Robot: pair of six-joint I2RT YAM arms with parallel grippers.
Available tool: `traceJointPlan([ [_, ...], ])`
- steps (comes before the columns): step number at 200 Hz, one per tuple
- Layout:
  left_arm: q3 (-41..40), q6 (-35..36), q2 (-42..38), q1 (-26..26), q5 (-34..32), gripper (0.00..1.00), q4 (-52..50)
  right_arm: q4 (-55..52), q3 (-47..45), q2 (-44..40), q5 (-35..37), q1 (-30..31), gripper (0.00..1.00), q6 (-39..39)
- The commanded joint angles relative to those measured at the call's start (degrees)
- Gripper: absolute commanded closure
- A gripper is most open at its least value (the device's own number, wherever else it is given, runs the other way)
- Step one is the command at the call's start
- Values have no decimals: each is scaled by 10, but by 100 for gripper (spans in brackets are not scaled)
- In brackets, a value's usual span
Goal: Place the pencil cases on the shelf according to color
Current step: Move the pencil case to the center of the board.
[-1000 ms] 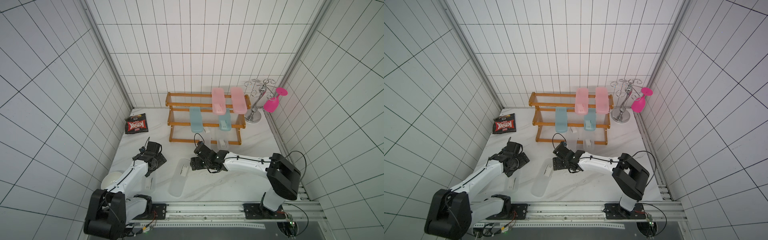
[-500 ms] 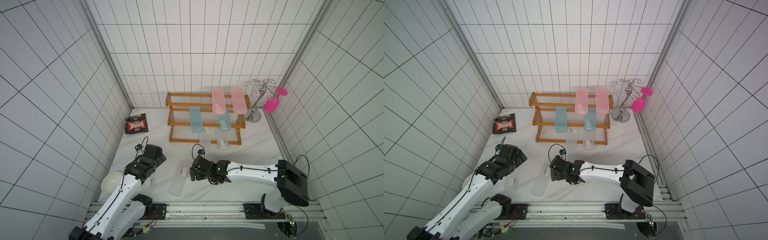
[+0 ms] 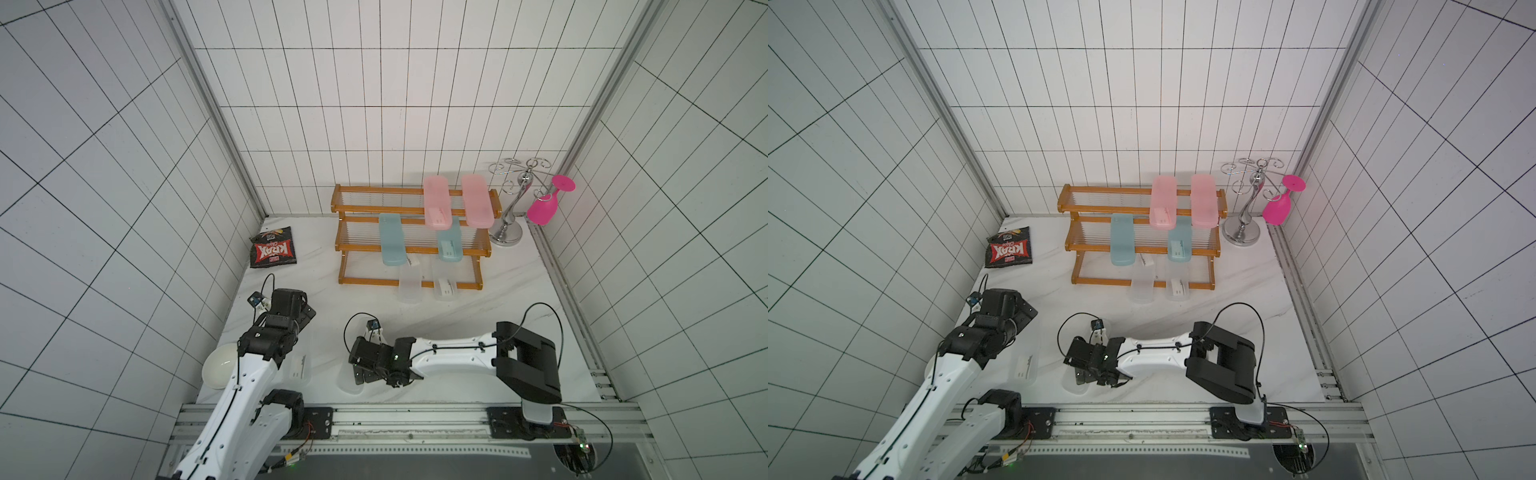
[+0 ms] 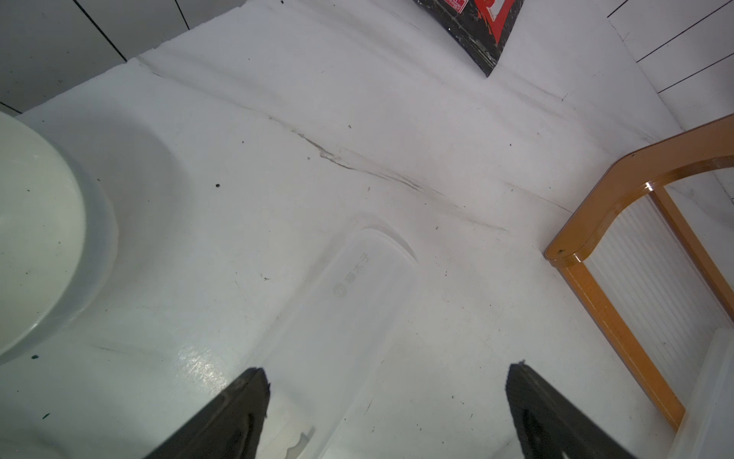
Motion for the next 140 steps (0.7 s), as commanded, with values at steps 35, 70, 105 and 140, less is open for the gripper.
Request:
traceJointPlan([
  [35,-27,-3,49,11,21,2,42,-35,17,34,-4,-29,1,-18],
  [70,-33,5,93,11,45,2,51,31,-85,-27,-35,-97,0,-48],
  [105,-42,1,140,11,44,2,61,29,-112,-82,-45,-139,1,-134],
  [140,-39,6,178,11,34,2,68,21,-117,-119,-49,-136,1,-159],
])
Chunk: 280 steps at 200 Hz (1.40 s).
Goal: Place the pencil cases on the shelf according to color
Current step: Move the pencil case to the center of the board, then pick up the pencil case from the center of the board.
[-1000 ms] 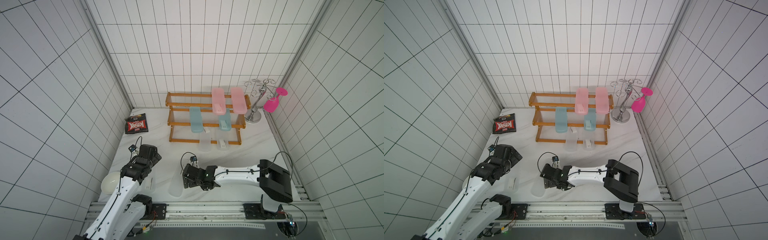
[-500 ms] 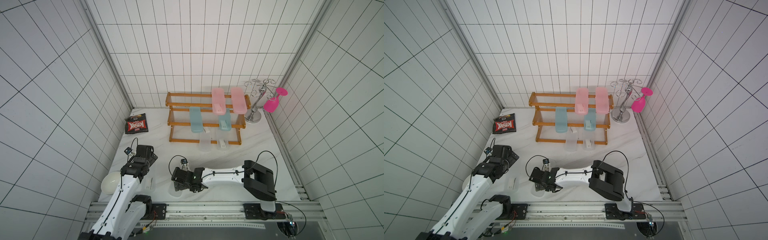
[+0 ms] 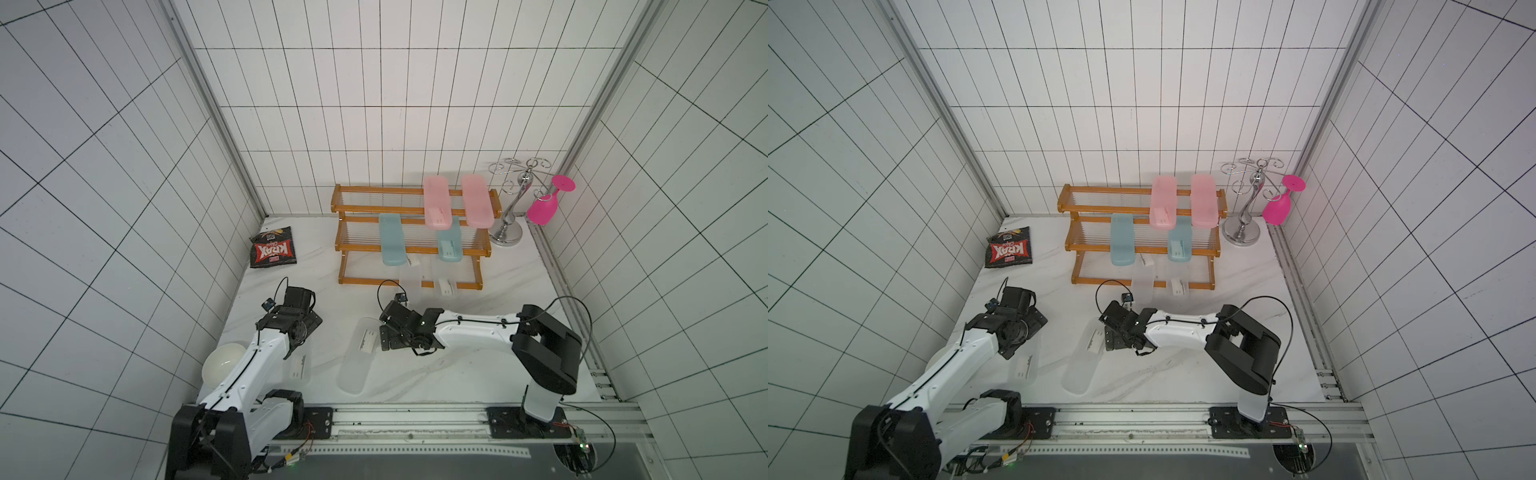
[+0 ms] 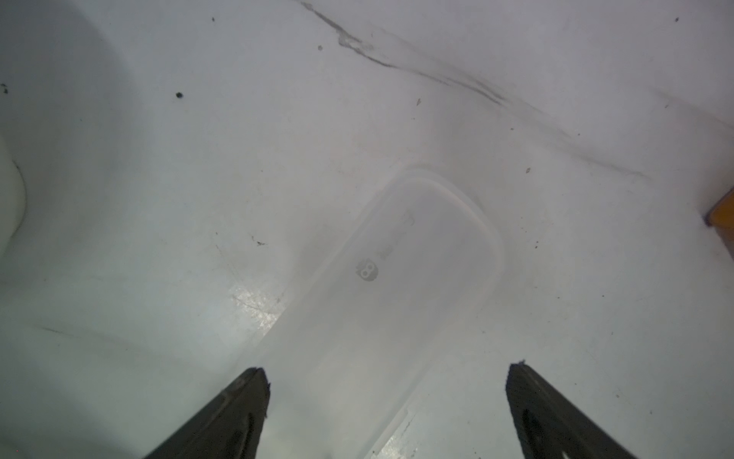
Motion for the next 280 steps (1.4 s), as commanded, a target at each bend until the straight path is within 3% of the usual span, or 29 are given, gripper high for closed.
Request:
traceJointPlan([
  [1,-1,8,20,2,-8,2,17,-10,-19,-35,-12,10,1,-39],
  [62,23,35,108,-4,39,2,50,24,-67,-68,-4,31,1,-15],
  [107,36,-5,95,-97,30,2,34,23,-97,-96,12,31,1,-12],
  [139,41,-27,65,-124,6,2,2,-5,-85,-105,17,32,0,-8],
  [200,105,7,-42,-108,-99,2,-52,-18,-2,-42,15,79,1,60],
  [238,155,55,-53,2,-36,2,-51,-64,87,35,47,114,1,120],
  [280,186,92,-72,11,-39,2,-71,-130,186,122,46,133,1,128],
])
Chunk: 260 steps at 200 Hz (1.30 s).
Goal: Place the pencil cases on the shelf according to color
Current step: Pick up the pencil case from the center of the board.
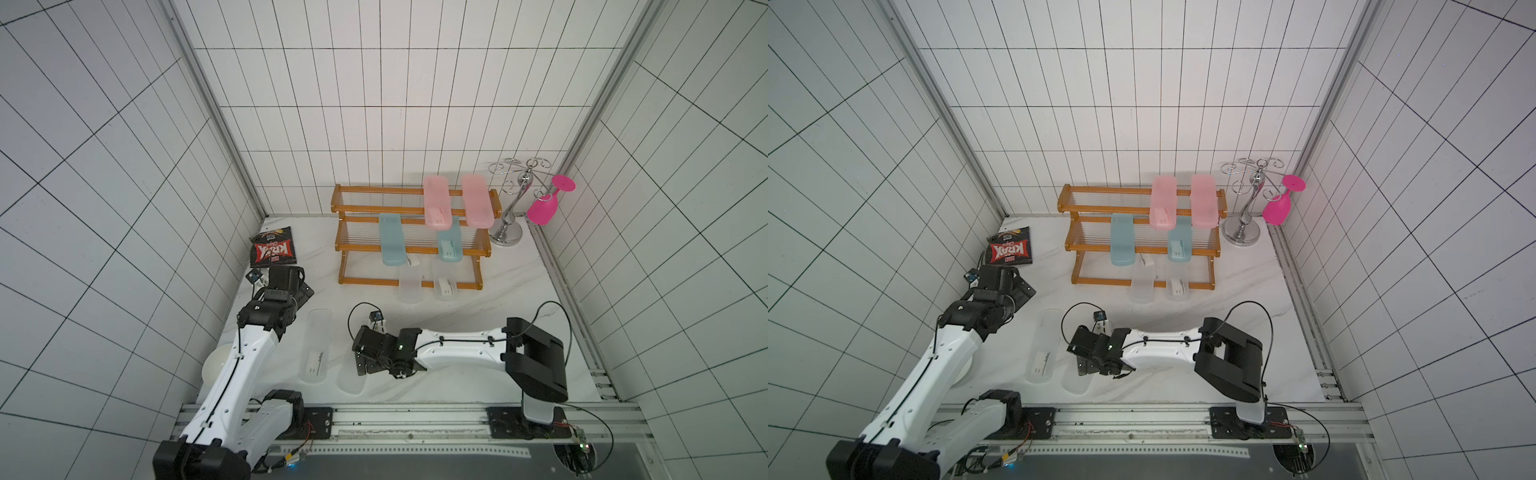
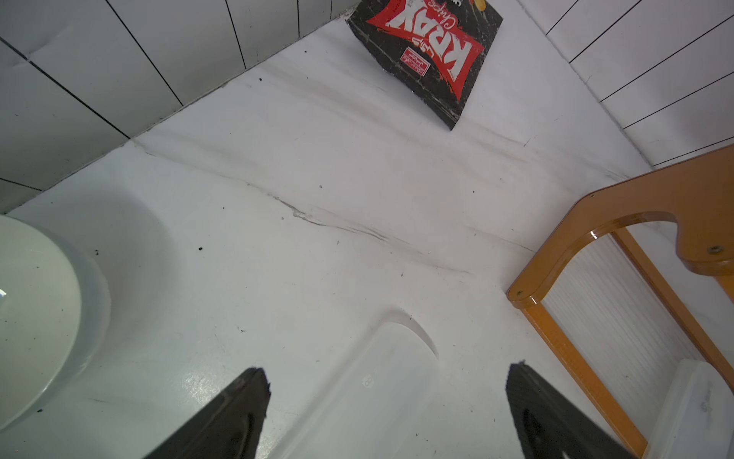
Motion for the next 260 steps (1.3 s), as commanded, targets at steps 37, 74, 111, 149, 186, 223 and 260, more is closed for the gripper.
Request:
traceJointPlan([
  [37,6,34,-45,2,33,2,-22,-100,111,90,21,13,1,13],
  [74,3,33,-75,2,31,2,-25,-121,128,124,12,3,1,2],
  [111,12,32,-89,2,44,2,-33,-85,91,114,-2,-40,1,-17],
  [149,10,33,-92,2,51,2,-32,-59,79,100,-21,-102,0,-69],
  [186,6,34,-96,2,54,2,-33,-70,116,129,-43,-134,1,-110],
  [223,2,37,-102,2,63,2,-34,-95,152,149,-33,-155,4,-143],
  [260,4,39,-112,2,65,2,-42,-141,131,110,3,-158,0,-142],
])
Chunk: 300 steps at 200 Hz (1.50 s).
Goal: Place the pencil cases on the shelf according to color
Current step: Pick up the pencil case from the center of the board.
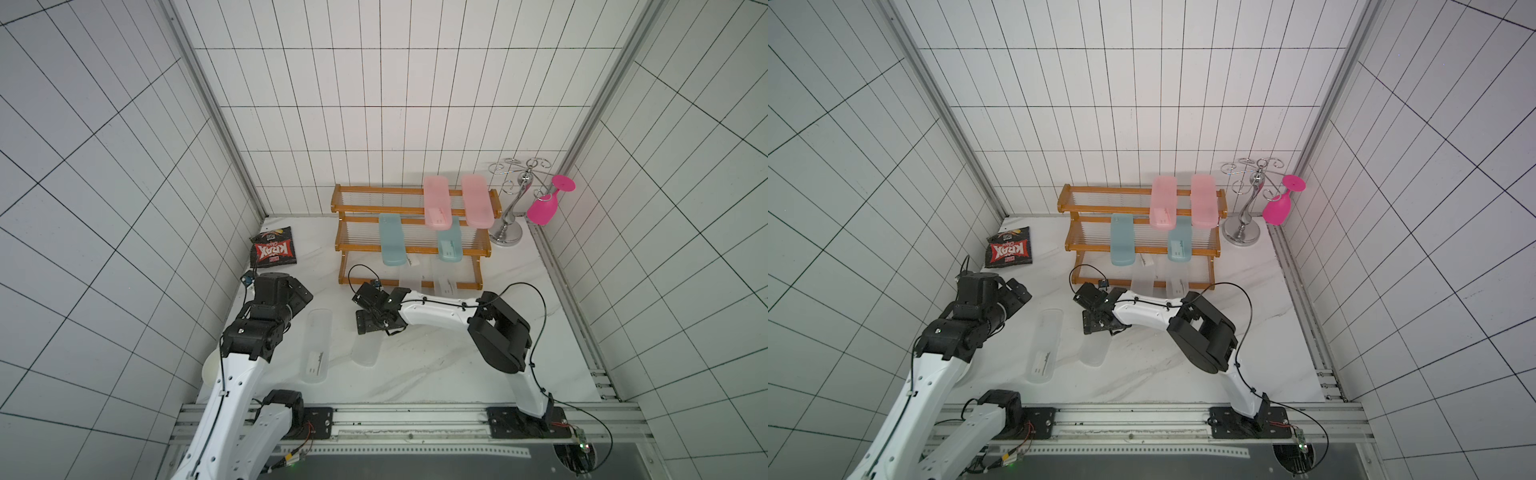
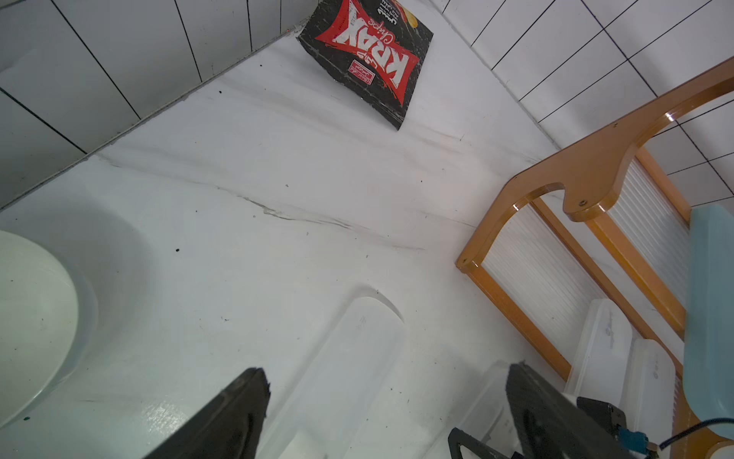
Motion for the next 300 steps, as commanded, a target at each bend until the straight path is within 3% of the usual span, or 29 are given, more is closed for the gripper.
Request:
traceJointPlan([
  [1,0,9,-11,1,5,2,-7,-88,-18,-9,38,-6,0,-14],
  [61,2,8,-21,0,12,2,-13,-54,-90,-107,35,33,1,52],
  [110,19,12,-26,0,16,2,-32,-71,-48,-46,42,89,1,102],
  [155,29,17,-52,1,21,2,-59,-121,-51,-30,70,111,1,100],
  [202,26,8,-59,-1,42,2,-59,-110,-194,-142,90,114,1,115],
  [245,21,4,-48,-3,55,2,-57,-88,-267,-253,113,107,1,121],
  [277,-1,-2,-44,-12,57,2,-42,-3,-348,-328,69,56,1,130],
  [300,-3,0,-41,-17,50,2,-40,54,-368,-334,27,29,1,105],
])
